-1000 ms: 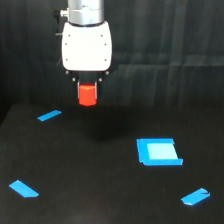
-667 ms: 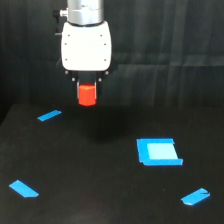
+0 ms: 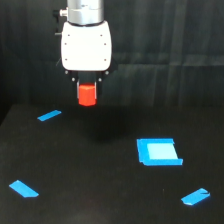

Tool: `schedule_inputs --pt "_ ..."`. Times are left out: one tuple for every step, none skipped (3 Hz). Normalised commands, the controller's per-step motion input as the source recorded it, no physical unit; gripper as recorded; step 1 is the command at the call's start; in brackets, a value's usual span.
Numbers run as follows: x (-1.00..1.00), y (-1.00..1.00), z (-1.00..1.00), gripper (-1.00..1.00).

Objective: Pick up the red object from the table

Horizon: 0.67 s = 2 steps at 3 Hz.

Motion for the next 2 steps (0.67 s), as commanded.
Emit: schedule_inputs --pt "-0.04 0.05 0.09 -1.00" --pt "-0.06 -0.01 -0.01 -0.98"
